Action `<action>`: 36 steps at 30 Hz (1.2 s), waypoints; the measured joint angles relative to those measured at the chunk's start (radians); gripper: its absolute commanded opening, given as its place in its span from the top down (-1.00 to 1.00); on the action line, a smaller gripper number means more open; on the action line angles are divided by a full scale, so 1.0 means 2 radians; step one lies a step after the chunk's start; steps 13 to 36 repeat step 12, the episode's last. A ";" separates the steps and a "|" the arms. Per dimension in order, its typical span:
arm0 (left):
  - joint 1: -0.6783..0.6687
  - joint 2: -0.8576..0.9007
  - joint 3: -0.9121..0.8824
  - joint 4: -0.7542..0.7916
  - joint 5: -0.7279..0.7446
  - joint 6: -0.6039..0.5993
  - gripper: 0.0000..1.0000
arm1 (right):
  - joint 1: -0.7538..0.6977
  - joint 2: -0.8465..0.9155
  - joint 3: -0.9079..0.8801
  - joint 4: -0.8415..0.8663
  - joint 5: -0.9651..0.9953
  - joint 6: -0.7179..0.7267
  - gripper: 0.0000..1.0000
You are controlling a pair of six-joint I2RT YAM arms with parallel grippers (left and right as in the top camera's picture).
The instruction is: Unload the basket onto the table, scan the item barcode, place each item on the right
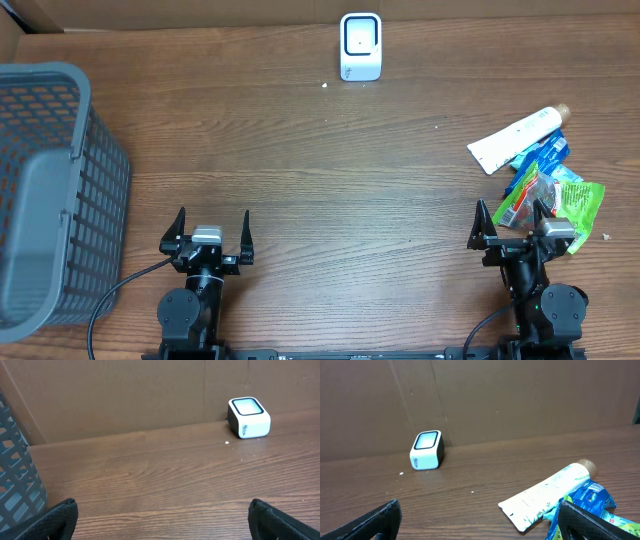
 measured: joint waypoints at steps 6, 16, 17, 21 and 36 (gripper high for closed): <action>0.000 0.000 0.000 0.000 0.000 0.000 -0.99 | 0.000 0.000 0.000 0.000 0.000 0.000 -1.00; 0.000 0.000 0.000 0.000 0.000 0.000 -0.99 | 0.000 0.000 0.000 0.000 0.000 0.000 -1.00; 0.000 0.000 0.000 0.000 0.000 0.000 -0.99 | 0.000 0.000 0.000 0.000 0.000 0.000 -1.00; 0.000 0.000 0.000 0.000 0.000 0.000 -0.99 | 0.000 0.000 0.000 0.000 0.000 0.000 -1.00; 0.000 0.000 0.000 0.000 0.000 0.000 -0.99 | 0.000 0.000 0.000 0.000 0.000 0.000 -1.00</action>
